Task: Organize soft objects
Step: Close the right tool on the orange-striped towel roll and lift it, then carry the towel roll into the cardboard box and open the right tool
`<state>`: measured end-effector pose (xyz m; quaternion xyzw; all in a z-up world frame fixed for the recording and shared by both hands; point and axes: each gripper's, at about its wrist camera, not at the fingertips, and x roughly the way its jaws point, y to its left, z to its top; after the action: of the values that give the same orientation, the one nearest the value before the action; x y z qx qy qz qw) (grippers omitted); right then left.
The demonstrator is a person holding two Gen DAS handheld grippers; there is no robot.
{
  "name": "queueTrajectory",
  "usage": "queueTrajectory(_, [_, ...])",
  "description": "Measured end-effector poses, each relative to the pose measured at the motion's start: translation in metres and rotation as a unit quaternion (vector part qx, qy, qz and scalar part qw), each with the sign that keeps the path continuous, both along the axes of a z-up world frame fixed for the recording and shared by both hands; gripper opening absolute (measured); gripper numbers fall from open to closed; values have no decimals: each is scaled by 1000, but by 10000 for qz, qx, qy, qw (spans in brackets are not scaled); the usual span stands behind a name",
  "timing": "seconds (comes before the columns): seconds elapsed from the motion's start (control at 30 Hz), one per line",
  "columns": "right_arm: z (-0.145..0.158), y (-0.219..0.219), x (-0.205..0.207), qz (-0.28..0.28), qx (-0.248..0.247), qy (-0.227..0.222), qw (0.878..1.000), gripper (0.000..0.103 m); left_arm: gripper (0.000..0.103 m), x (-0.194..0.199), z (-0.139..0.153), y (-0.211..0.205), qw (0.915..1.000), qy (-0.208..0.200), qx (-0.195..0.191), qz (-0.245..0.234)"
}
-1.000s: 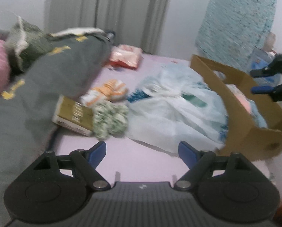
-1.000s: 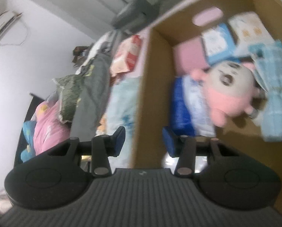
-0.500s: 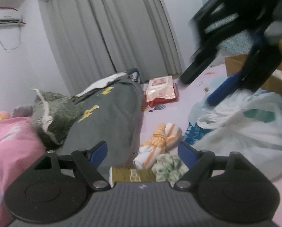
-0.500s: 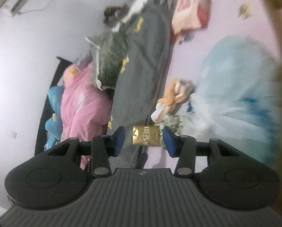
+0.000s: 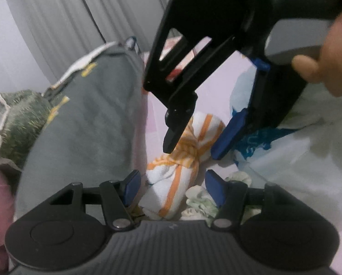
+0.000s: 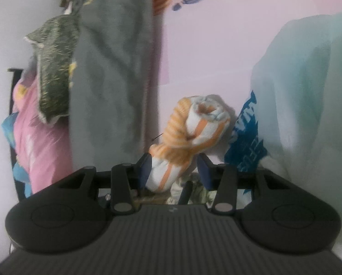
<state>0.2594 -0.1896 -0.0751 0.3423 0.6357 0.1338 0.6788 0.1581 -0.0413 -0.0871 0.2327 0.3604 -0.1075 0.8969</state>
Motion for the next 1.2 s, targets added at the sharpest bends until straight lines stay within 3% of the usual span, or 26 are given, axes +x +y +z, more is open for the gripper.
queueTrajectory(0.13, [-12, 3, 5, -81, -64, 123, 9999, 45, 57, 14, -7, 3, 9994, 172, -178, 224])
queueTrajectory(0.17, [-14, 3, 5, -125, -11, 139, 9998, 46, 49, 16, -7, 4, 9992, 183, -215, 281])
queueTrajectory(0.5, [-24, 9, 3, -572, 498, -87, 9971, 45, 42, -2, 8, 5, 9991, -88, -177, 378])
queueTrajectory(0.73, [6, 7, -19, -603, 970, -551, 9919, 43, 42, -33, 49, 1, 9978, -549, -35, 359])
queueTrajectory(0.9, [45, -13, -44, -585, 1137, -1004, 9867, 43, 42, -63, 85, -26, 9959, -883, -91, 168])
queueTrajectory(1.07, [85, -62, -77, -742, 1083, -1535, 9794, 40, 43, -95, 117, -75, 9928, -1056, -396, -407])
queueTrajectory(1.2, [109, -124, -112, -1013, 841, -1869, 9735, 40, 44, -122, 131, -128, 9868, -970, -749, -1063])
